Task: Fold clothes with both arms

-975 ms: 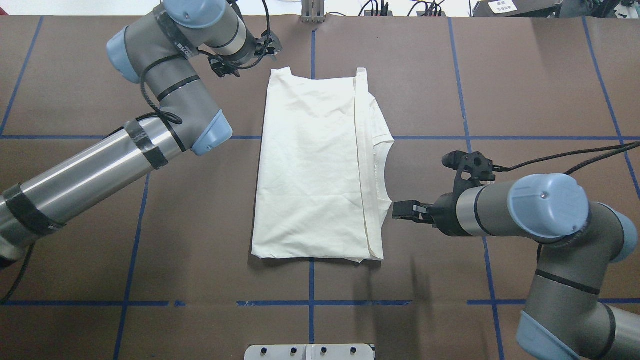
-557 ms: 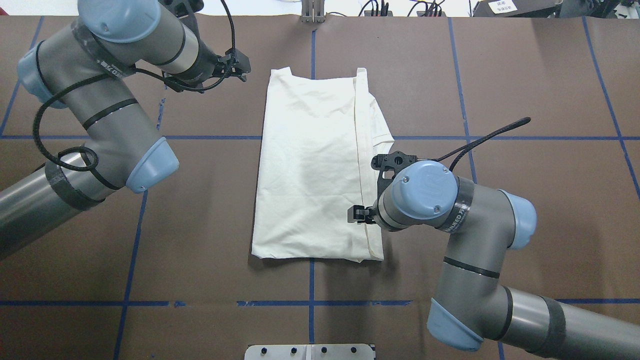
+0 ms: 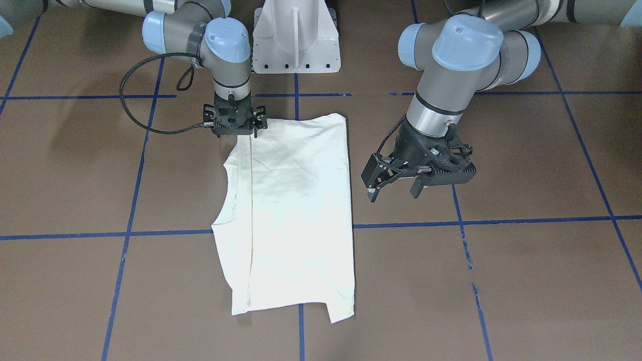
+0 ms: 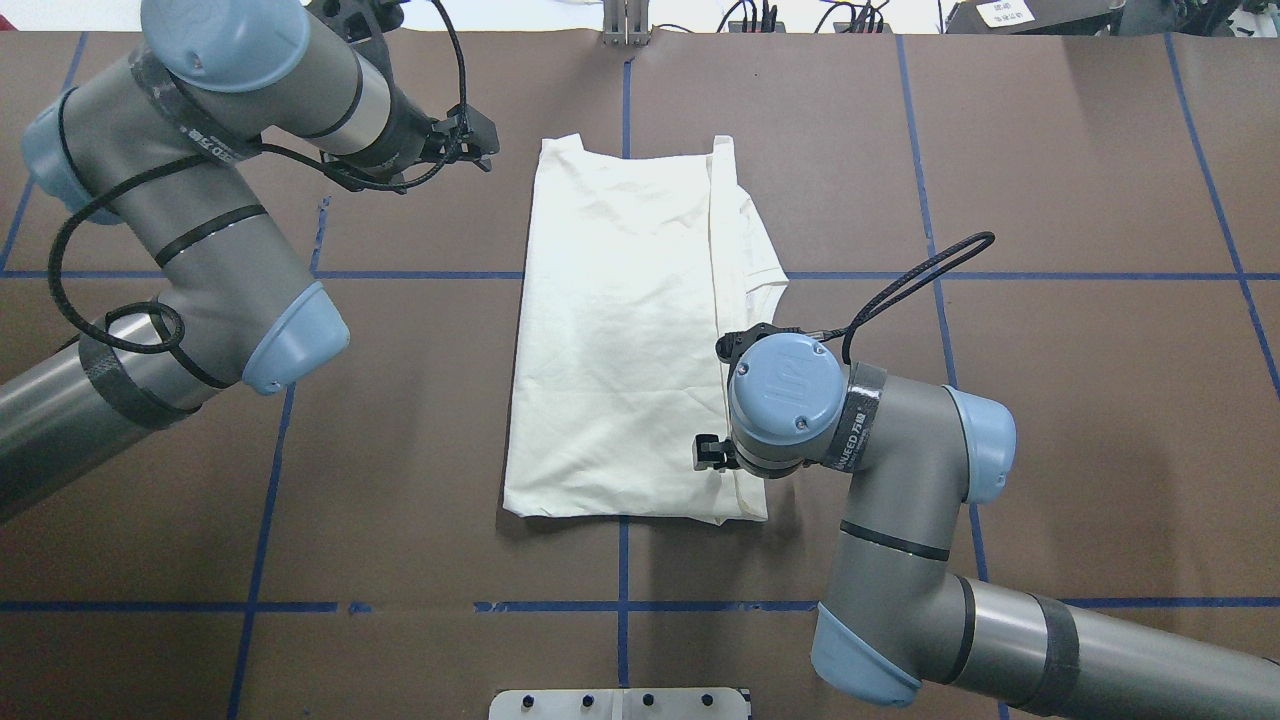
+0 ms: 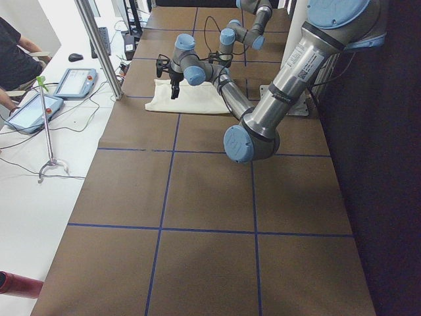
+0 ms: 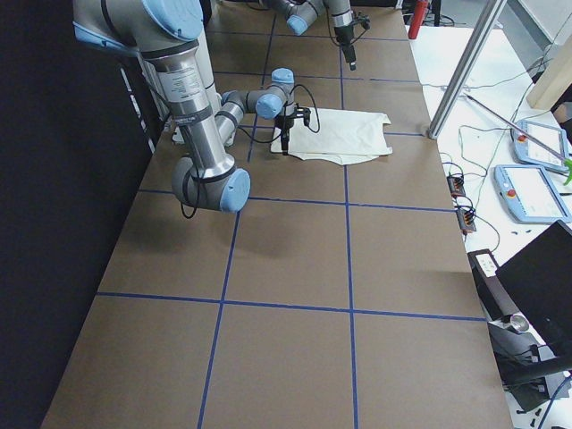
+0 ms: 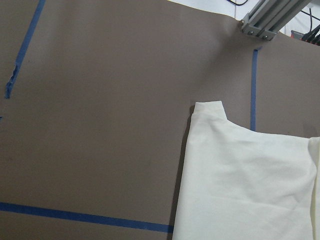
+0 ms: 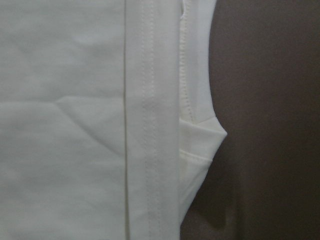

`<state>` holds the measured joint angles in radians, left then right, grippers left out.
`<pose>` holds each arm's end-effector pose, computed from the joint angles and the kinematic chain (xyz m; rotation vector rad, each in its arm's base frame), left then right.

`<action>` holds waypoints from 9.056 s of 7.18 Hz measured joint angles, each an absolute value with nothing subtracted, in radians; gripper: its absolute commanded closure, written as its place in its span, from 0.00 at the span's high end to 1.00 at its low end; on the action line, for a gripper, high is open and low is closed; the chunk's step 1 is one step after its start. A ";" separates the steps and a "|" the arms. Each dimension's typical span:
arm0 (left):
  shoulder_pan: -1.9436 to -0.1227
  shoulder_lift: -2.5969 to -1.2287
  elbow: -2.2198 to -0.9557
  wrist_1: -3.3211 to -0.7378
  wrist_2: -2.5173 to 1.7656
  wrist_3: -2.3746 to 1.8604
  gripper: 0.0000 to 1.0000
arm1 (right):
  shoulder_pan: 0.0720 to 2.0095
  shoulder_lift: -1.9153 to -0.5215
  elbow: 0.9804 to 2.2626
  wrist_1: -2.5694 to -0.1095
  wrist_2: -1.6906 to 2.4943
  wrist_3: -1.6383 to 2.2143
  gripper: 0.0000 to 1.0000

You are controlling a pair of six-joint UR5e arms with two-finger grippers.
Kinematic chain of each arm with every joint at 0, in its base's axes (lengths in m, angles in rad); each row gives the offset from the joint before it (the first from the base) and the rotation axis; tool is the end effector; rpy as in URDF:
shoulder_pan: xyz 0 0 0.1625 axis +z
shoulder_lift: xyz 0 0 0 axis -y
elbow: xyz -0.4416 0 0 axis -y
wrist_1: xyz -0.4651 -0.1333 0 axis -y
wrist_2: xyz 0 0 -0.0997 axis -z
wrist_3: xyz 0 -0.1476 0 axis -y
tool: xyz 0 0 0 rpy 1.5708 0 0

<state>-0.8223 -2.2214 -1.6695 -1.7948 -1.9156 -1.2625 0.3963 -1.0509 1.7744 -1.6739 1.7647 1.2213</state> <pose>0.4690 -0.6275 0.1928 0.2490 0.9862 -0.3014 -0.6360 -0.3798 0.2977 0.0506 -0.6442 -0.0150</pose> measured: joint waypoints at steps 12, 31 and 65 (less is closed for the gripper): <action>-0.804 -2.217 -1.691 -1.807 -1.916 -1.276 1.00 | 0.435 -1.091 1.787 -1.767 1.769 1.115 1.00; -0.361 -2.055 -1.778 -1.741 -1.849 -1.802 0.40 | 0.538 -1.050 1.916 -1.637 1.897 1.088 1.00; -0.361 -2.065 -1.796 -1.747 -1.810 -1.717 0.00 | 0.330 -1.120 1.815 -1.522 1.730 2.011 1.00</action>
<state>-0.3614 -2.0646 -1.7962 -1.7472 -1.8102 -1.7165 0.3302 -1.1200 1.8148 -1.5219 1.7296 2.0109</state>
